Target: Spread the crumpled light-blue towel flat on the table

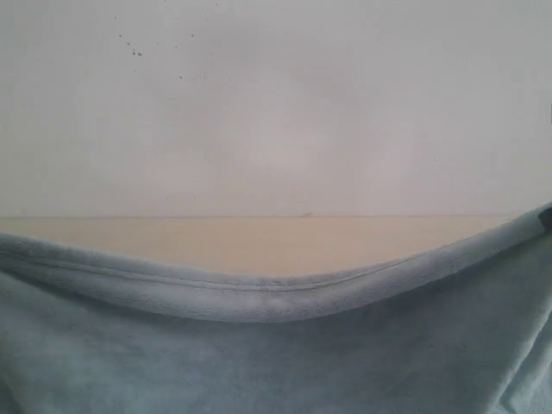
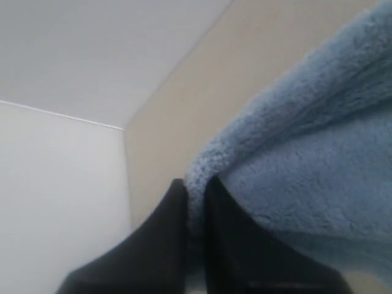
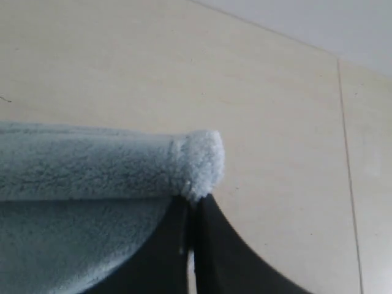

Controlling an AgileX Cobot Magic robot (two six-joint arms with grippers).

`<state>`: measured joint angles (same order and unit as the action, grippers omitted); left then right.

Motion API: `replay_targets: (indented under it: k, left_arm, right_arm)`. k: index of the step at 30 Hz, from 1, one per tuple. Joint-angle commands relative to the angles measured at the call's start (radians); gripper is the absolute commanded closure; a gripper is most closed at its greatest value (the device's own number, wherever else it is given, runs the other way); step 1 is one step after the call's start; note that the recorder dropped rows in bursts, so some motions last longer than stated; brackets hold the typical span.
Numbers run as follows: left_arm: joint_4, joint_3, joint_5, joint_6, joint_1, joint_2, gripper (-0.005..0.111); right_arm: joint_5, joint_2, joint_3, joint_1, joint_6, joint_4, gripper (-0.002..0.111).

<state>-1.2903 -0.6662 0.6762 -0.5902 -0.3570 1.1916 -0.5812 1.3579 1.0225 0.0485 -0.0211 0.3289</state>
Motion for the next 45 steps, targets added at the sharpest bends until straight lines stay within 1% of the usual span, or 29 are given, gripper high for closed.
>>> replay_targets:
  k: [1, 3, 6, 14, 20, 21, 22, 24, 25, 27, 28, 30, 32, 34, 37, 38, 40, 41, 42, 43, 44, 45]
  left_arm:
    - [-0.189, -0.051, -0.084, -0.346, 0.085, 0.214, 0.103]
    - [-0.23, -0.093, -0.135, -0.423, 0.128, 0.312, 0.103]
    - [-0.232, -0.179, -0.177, -0.431, 0.162, 0.44, 0.103]
    - [-0.251, -0.439, -0.186, -0.431, 0.173, 0.691, 0.103]
    - [-0.235, -0.583, -0.181, -0.444, 0.195, 0.783, 0.102]
    - [-0.227, -0.6, -0.181, -0.45, 0.197, 0.785, 0.101]
    - [-0.219, -0.614, -0.184, -0.45, 0.198, 0.786, 0.097]
    - [-0.199, -0.625, -0.181, -0.439, 0.198, 0.786, 0.087]
    - [-0.164, -0.625, -0.181, -0.411, 0.198, 0.786, 0.079]
    - [-0.12, -0.625, -0.176, -0.388, 0.198, 0.786, 0.059]
    - [-0.097, -0.625, -0.168, -0.388, 0.199, 0.786, 0.049]
    - [-0.064, -0.625, -0.133, -0.388, 0.198, 0.784, 0.035]
    - [-0.058, -0.625, -0.043, -0.403, 0.198, 0.776, 0.034]
    - [-0.058, -0.625, 0.011, -0.441, 0.196, 0.75, 0.034]
    - [-0.051, -0.599, 0.02, -0.446, 0.196, 0.681, 0.034]
    - [-0.034, -0.587, 0.016, -0.441, 0.194, 0.656, 0.034]
    - [0.016, -0.542, 0.004, -0.427, 0.194, 0.592, 0.037]
    - [0.061, -0.49, 0.004, -0.41, 0.196, 0.538, 0.042]
    - [0.084, -0.456, 0.004, -0.398, 0.196, 0.511, 0.046]
    - [0.109, -0.379, 0.001, -0.395, 0.196, 0.46, 0.054]
    - [0.118, -0.334, -0.005, -0.395, 0.196, 0.436, 0.057]
    - [0.141, -0.252, -0.03, -0.395, 0.196, 0.395, 0.063]
  right_arm:
    - [0.142, 0.156, 0.004, -0.051, 0.015, -0.033, 0.108]
    - [0.159, 0.234, 0.035, -0.058, 0.015, -0.045, 0.108]
    - [0.144, 0.345, 0.116, -0.058, -0.004, -0.062, 0.108]
    - [0.104, 0.555, 0.382, -0.058, -0.05, -0.121, 0.108]
    - [0.077, 0.628, 0.513, -0.058, -0.163, -0.266, 0.108]
    - [0.074, 0.633, 0.528, -0.058, -0.177, -0.296, 0.106]
    - [0.059, 0.644, 0.546, -0.058, -0.199, -0.329, 0.101]
    - [0.006, 0.665, 0.582, -0.058, -0.217, -0.35, 0.085]
    - [-0.012, 0.674, 0.595, -0.058, -0.217, -0.352, 0.074]
    - [-0.011, 0.678, 0.599, -0.058, -0.193, -0.358, 0.053]
    - [-0.007, 0.678, 0.599, -0.058, -0.181, -0.358, 0.05]
    - [0.006, 0.672, 0.599, -0.06, -0.176, -0.358, 0.055]
    - [0.003, 0.657, 0.599, -0.06, -0.178, -0.361, 0.059]
    - [-0.009, 0.632, 0.599, -0.06, -0.198, -0.368, 0.06]
    - [-0.023, 0.588, 0.595, -0.062, -0.199, -0.368, 0.062]
    - [-0.032, 0.57, 0.59, -0.062, -0.199, -0.368, 0.067]
    - [-0.036, 0.533, 0.565, -0.066, -0.201, -0.371, 0.083]
    - [-0.036, 0.488, 0.515, -0.069, -0.203, -0.371, 0.104]
    - [-0.036, 0.466, 0.484, -0.069, -0.203, -0.371, 0.108]
    - [-0.025, 0.422, 0.41, -0.069, -0.207, -0.371, 0.107]
    - [-0.022, 0.404, 0.378, -0.069, -0.207, -0.375, 0.107]
    - [-0.004, 0.362, 0.293, -0.069, -0.207, -0.375, 0.107]
